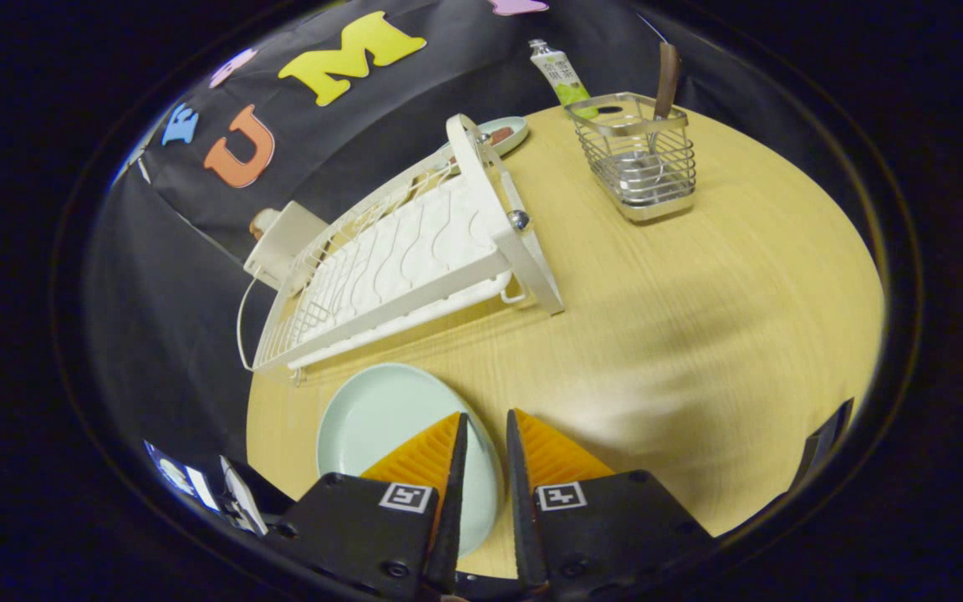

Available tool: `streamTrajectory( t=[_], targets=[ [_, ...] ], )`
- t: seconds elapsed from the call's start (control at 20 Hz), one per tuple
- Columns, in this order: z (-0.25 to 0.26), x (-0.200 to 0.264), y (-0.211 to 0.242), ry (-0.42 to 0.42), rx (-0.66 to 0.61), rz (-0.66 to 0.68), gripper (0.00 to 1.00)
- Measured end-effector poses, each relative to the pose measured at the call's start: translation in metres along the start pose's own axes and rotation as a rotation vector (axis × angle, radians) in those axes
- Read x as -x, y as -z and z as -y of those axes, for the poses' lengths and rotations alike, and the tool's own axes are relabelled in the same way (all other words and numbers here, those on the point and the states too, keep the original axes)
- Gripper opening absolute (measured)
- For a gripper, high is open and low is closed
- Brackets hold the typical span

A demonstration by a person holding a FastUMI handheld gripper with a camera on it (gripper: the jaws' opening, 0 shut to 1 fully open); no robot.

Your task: Take the plate from the dish rack, then take the spoon from the basket and place it into the plate.

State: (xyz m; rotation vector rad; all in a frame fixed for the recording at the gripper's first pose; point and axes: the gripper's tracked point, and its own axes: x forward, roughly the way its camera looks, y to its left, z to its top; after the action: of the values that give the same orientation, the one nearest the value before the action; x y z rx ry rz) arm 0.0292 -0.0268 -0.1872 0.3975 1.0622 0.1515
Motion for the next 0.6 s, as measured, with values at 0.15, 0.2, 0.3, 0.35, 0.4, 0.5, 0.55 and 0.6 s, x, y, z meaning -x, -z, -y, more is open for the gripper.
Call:
streamTrajectory(
  t=[0.15, 0.2, 0.3, 0.35, 0.4, 0.5, 0.55, 0.6],
  targets=[
    [0.009, 0.016, -0.010, 0.036, 0.093, 0.086, 0.45],
    [0.014, 0.022, -0.017, 0.048, 0.122, 0.128, 0.51],
    [0.025, 0.041, -0.034, 0.079, 0.162, 0.223, 0.65],
    [0.031, 0.051, -0.044, 0.095, 0.181, 0.275, 0.70],
    [0.039, 0.061, -0.056, 0.118, 0.203, 0.331, 0.76],
    [0.053, 0.083, -0.081, 0.166, 0.271, 0.445, 0.83],
    [0.062, 0.090, -0.094, 0.196, 0.309, 0.502, 0.87],
    [0.070, 0.100, -0.106, 0.224, 0.343, 0.559, 0.91]
  ],
)
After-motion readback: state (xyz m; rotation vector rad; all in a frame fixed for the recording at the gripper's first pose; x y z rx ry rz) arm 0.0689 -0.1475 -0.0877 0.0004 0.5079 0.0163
